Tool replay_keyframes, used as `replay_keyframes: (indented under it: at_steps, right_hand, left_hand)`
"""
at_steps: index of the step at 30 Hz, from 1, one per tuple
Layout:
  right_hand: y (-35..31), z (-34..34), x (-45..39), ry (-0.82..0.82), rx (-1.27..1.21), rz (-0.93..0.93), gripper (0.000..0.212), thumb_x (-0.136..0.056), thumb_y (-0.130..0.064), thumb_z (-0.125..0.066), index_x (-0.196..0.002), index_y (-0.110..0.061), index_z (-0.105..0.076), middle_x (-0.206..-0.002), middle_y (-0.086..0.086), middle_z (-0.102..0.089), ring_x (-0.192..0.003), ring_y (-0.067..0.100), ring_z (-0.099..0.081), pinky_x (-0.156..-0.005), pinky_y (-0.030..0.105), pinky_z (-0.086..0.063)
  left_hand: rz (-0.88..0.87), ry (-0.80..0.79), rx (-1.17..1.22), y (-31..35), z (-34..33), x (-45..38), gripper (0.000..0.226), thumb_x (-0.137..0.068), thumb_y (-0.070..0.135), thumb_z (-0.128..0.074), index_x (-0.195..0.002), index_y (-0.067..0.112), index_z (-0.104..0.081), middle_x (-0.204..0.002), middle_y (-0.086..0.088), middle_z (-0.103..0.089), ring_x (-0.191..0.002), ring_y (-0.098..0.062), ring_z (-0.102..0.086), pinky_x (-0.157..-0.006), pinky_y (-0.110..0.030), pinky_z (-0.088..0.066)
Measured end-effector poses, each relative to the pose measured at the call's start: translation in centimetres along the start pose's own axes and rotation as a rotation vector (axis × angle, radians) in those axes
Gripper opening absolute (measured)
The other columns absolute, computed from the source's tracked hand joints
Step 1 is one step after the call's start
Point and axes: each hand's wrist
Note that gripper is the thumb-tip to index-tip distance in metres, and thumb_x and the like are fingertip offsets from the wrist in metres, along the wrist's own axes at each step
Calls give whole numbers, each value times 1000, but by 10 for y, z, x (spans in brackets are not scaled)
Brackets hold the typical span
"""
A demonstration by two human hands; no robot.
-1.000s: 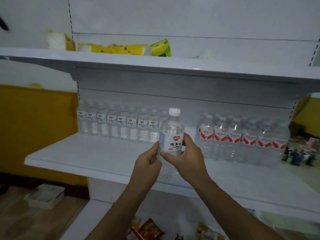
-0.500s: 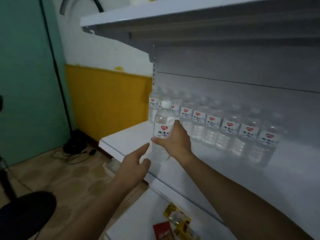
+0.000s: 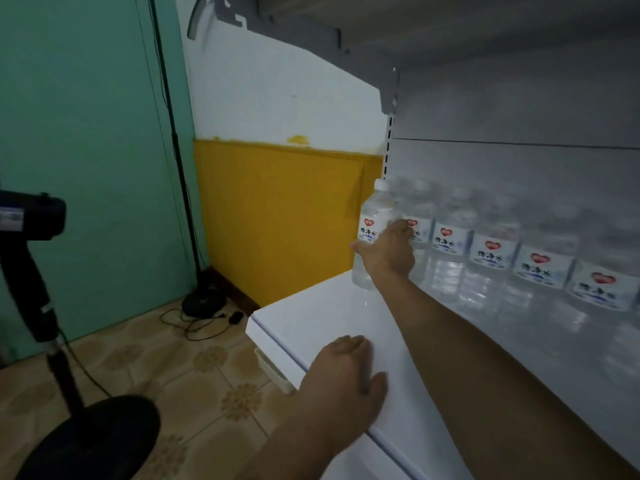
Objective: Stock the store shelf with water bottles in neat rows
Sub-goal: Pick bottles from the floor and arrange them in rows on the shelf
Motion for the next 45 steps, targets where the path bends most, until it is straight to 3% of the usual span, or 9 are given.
replay_keyframes:
  at_steps: [10, 17, 23, 27, 30, 34, 37, 40, 45]
  right_hand:
    - [-14, -23, -6, 66, 25, -48, 90, -71, -51, -80, -131, -3, -33, -137, 20, -42, -108, 36, -61, -80, 42, -53]
    - [-17, -29, -4, 70, 56, -53, 91, -74, -44, -80, -136, 0, -30, -142, 25, -37, -108, 40, -61, -84, 45, -53]
    - [-16, -22, 7, -10, 59, -62, 106, -74, -43, -81, -146, 0, -17, -148, 25, -29, -120, 43, -54, -92, 49, -50]
    - [-13, 1, 40, -138, -12, -87, 92, -77, -40, -80, -140, 0, -25, -139, 23, -34, -119, 43, -53, -92, 48, -49]
    - [-12, 34, 87, -280, -159, -11, 83, -84, -42, -73, -142, -1, -29, -141, 19, -33, -122, 39, -49, -96, 41, -45]
    - [-8, 92, 176, -435, -310, 114, 76, -86, -46, -69, -145, -11, -36, -145, 9, -39, -130, 24, -45, -107, 35, -40]
    - [-9, 131, 247, -515, -369, 196, 72, -86, -42, -70, -145, -16, -39, -146, 3, -40, -132, 20, -42, -110, 41, -40]
    - [-13, 167, 323, -581, -420, 280, 69, -84, -43, -71, -144, -22, -41, -143, -4, -42, -130, 10, -41, -108, 35, -41]
    - [-7, 203, 441, -732, -473, 349, 72, -81, -48, -70, -144, -27, -40, -145, -10, -40, -132, 6, -41, -110, 35, -39]
  left_hand:
    - [-87, 94, 78, -17, -21, -11, 38, -91, 52, -41, -116, 26, -55, -111, 10, -58, -100, -10, -52, -94, -27, -46]
    - [-151, 108, 58, -24, -28, -19, 78, -71, 61, -13, -118, 20, -60, -116, 3, -60, -106, -17, -53, -101, -30, -41]
    - [-70, 95, 108, -24, -29, -18, 65, -81, 61, -27, -120, 20, -60, -120, 1, -59, -109, -17, -54, -105, -31, -39]
    - [-30, 91, 251, -19, -1, 2, 40, -95, 36, -45, -128, 15, -54, -133, -2, -52, -121, -18, -47, -103, -22, -34]
    - [57, 250, 424, -17, 12, 45, 39, -97, 29, -46, -136, 24, -48, -139, 11, -48, -125, -3, -43, -103, -14, -29]
    - [120, 453, 581, -23, 19, 151, 39, -94, 16, -53, -113, 48, -44, -112, 39, -43, -99, 31, -38, -88, 3, -29]
    - [231, 485, 552, -35, 17, 230, 38, -95, 23, -53, -129, 39, -44, -125, 28, -46, -113, 12, -44, -96, -9, -32]
    - [281, 511, 490, -36, 25, 298, 40, -95, 23, -54, -134, 26, -48, -125, 20, -51, -117, -7, -51, -87, 0, -29]
    - [359, 533, 401, -29, 24, 384, 45, -95, 34, -52, -138, 22, -47, -139, 7, -50, -128, -6, -43, -101, -19, -32]
Point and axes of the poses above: each hand's wrist, its own x-axis away from the middle knuckle, its own z-axis out of the back of the hand, y = z × x
